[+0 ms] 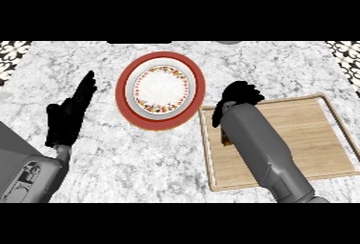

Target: Pick the sweet potato from the tray and place it in the plate

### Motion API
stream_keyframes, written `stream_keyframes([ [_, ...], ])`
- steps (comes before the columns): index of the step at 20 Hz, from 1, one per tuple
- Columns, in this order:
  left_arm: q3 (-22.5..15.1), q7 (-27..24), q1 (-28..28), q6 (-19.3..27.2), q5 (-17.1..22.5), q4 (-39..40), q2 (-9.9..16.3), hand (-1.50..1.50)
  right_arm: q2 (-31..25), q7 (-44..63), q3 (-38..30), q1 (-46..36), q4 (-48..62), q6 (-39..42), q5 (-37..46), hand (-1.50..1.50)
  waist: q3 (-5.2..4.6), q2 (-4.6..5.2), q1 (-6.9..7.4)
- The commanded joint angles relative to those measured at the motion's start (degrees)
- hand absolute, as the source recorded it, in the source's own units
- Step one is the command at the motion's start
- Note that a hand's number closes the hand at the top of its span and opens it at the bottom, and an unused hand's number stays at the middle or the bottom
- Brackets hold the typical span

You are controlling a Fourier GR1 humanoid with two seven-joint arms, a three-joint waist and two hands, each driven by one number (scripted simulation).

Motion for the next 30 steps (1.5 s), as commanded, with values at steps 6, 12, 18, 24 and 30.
stream_keyframes([
  [6, -1.27, -0.16, 0.51, 2.09, -2.78, -0.46, -3.78, 0.0, -0.35, 9.48, 0.21, 2.08, -0.69, 0.31, 5.42, 1.5, 0.04, 0.36, 0.1],
  [12, 0.76, 0.37, 0.7, -0.86, -1.66, -0.65, -1.86, 0.0, 0.02, 9.74, 0.37, 5.14, -4.14, 1.76, 9.05, 1.5, 0.03, 0.29, -0.1],
  [18, 1.82, 0.29, 1.87, -1.54, -2.06, -1.25, -1.61, 0.0, -1.47, 7.56, 1.7, 6.38, -9.34, 0.22, 15.35, 1.5, 0.03, 0.17, -0.03],
  [24, 2.67, -1.66, 3.83, -0.45, -3.07, -0.43, -2.38, 0.0, 0.94, -2.37, 12.66, 28.56, -39.36, -3.44, 11.72, 1.5, 0.02, -0.66, -2.26],
  [30, 3.2, 0.69, 2.15, -0.63, -3.1, -1.67, -1.97, 0.0, -0.96, -4.21, 18.82, 31.25, -57.2, -6.5, 27.51, 1.5, 0.03, -0.49, -1.58],
])
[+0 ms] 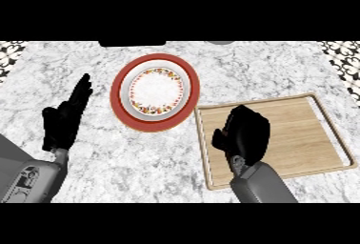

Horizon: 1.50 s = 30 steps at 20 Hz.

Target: Pick the sweet potato from the tray and place it in the plate

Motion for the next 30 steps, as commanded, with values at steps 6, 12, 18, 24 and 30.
stream_keyframes([
  [6, 1.26, 0.6, -1.72, -2.8, 0.16, -0.44, -0.1, 0.0, 2.02, -0.09, 6.33, -1.43, -19.32, 1.98, 10.56, 1.5, 0.03, 0.91, 2.16],
  [12, -0.9, -1.39, -1.95, -0.92, -3.95, 2.69, -4.43, 0.0, 2.16, 3.17, 4.92, -15.63, -8.11, -2.52, -0.65, 1.5, 0.03, 1.2, 3.1],
  [18, 0.14, -0.34, -2.72, -2.59, -3.61, 1.98, -3.81, 0.0, 2.19, 4.63, 4.6, -25.25, 7.04, -12.69, -9.46, 1.5, 0.03, 1.37, 4.07],
  [24, 1.34, -1.27, -2.89, -4.48, -2.62, 1.14, -3.41, 0.0, 2.19, -1.95, 2.9, -32.93, 25.64, -23.43, -18.51, 1.5, 0.02, 1.7, 5.57],
  [30, 1.24, -1.0, -5.39, -4.87, -3.91, 4.01, -3.92, 0.0, 2.19, -2.62, 5.31, -41.42, 42.16, -20.43, -23.88, 1.5, -0.02, 1.94, 5.98],
])
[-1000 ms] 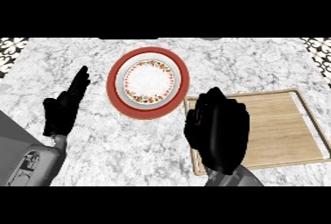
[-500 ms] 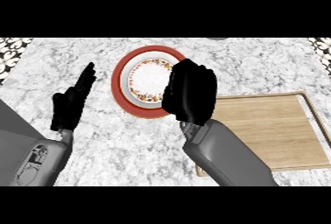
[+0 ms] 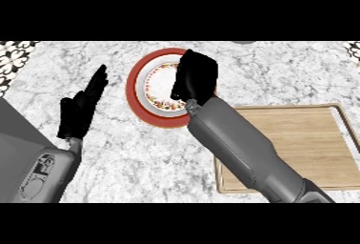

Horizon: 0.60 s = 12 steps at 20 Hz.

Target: Pick the sweet potato from the tray and place it in the plate

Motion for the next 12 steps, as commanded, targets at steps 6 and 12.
stream_keyframes([
  [6, -0.59, -0.24, -1.25, -0.73, -0.77, 0.49, -1.14, 0.0, 0.21, -1.99, -1.28, -1.68, 17.24, -11.35, -13.02, -1.5, 0.06, 0.89, 2.27],
  [12, -1.35, -0.91, -1.87, -1.61, -0.92, 0.15, -2.03, 0.0, 0.21, -9.06, -2.65, -3.08, 22.32, -18.42, -19.91, -1.5, 0.11, 1.46, 4.06],
])
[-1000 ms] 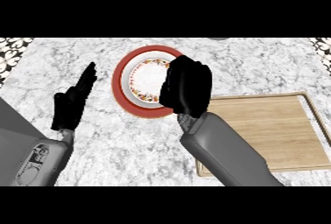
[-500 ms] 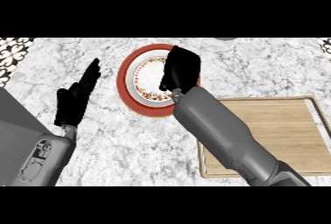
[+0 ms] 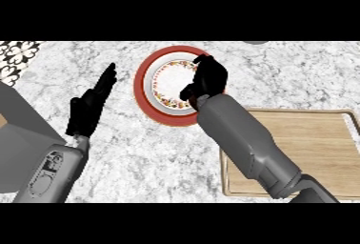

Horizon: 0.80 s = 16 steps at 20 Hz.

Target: Pick the sweet potato from the tray and place it in the plate

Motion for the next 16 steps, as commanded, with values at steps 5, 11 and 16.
stream_keyframes([
  [5, 0.32, 1.08, -1.53, -1.23, -0.21, 0.04, 0.7, 0.0, 0.14, -8.69, -0.56, 1.0, -2.08, -16.06, -10.13, -1.5, 0.09, -0.03, 0.57],
  [11, 1.45, 1.86, 1.31, 0.35, 0.2, -1.14, 0.03, 0.0, 0.14, -10.36, -1.52, 2.01, -4.83, -29.66, -12.7, -1.5, 0.02, -1.21, -2.0],
  [16, 3.74, 2.99, 3.68, 0.16, 0.65, -3.19, 2.41, 0.0, 0.13, -10.12, -2.72, 6.05, -7.44, -36.91, -11.48, -1.5, 0.0, -2.03, -4.79],
])
